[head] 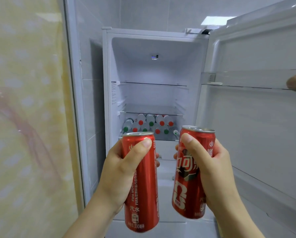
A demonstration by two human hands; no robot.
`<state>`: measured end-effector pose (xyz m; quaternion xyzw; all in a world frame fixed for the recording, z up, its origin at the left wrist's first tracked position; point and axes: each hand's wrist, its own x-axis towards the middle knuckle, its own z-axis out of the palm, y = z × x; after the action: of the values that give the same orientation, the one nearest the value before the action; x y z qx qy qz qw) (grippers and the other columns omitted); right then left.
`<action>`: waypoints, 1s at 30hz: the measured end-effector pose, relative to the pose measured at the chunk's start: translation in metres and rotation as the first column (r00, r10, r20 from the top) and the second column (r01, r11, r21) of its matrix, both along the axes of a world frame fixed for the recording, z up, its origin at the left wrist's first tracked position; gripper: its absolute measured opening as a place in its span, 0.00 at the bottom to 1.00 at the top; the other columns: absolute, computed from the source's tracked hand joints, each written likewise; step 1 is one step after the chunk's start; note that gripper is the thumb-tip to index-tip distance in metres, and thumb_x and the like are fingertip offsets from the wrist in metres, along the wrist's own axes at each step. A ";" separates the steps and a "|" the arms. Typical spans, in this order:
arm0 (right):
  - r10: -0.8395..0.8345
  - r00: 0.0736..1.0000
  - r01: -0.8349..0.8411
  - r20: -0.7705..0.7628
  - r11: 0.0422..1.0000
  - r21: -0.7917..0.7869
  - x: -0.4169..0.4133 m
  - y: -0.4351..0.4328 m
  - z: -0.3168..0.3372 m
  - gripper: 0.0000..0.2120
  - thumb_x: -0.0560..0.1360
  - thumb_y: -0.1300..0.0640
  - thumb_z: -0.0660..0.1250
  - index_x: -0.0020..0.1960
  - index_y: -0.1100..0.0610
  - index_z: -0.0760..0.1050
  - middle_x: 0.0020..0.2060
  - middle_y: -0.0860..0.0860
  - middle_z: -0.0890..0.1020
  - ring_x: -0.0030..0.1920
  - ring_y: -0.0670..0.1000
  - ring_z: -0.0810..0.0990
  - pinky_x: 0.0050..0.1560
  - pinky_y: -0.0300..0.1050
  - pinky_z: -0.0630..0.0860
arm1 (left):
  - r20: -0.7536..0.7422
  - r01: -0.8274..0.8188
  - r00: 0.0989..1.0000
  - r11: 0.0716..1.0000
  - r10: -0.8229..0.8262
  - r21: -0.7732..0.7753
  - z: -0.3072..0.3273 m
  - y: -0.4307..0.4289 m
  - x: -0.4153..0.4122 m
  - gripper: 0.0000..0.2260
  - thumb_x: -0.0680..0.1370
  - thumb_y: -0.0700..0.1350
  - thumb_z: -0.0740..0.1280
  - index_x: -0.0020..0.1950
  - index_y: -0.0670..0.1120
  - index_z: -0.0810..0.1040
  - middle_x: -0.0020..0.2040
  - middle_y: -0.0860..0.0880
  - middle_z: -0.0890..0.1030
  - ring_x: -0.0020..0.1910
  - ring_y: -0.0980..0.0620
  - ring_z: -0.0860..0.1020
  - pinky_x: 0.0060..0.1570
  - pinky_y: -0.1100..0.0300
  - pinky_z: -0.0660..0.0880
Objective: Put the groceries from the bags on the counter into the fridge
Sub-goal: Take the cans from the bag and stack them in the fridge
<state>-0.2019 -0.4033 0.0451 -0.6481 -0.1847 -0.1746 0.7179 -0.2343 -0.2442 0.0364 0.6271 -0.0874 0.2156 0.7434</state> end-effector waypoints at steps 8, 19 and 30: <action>0.010 1.000 -0.009 0.015 1.000 -0.013 0.072 0.016 -0.003 0.21 0.56 0.35 0.71 0.45 0.42 0.80 0.40 0.50 0.86 0.40 0.51 0.85 0.39 0.44 0.81 | -0.025 0.017 1.000 1.000 -0.017 -0.001 -0.005 0.015 0.073 0.25 0.60 0.61 0.70 0.50 0.47 0.80 0.42 0.43 0.84 0.40 0.44 0.84 0.37 0.55 0.78; -0.080 0.995 0.083 0.064 0.995 -0.050 0.197 0.081 0.006 0.20 0.55 0.33 0.69 0.45 0.38 0.79 0.40 0.47 0.86 0.41 0.48 0.85 0.41 0.45 0.80 | 0.032 0.048 0.998 0.999 -0.048 0.016 0.007 0.081 0.209 0.27 0.60 0.62 0.70 0.51 0.46 0.80 0.43 0.43 0.84 0.40 0.43 0.84 0.38 0.53 0.79; -0.177 0.984 0.177 0.028 0.984 -0.015 0.307 0.132 0.014 0.16 0.58 0.36 0.75 0.43 0.38 0.79 0.38 0.46 0.85 0.39 0.47 0.85 0.31 0.36 0.78 | 0.021 0.132 0.991 0.990 -0.133 0.040 0.014 0.134 0.333 0.23 0.59 0.63 0.70 0.48 0.51 0.80 0.44 0.42 0.84 0.41 0.43 0.84 0.37 0.53 0.81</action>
<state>0.1046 -0.2715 0.0593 -0.6656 -0.1374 -0.2450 0.6914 0.0988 -0.1106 0.0500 0.6316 -0.1417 0.1712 0.7427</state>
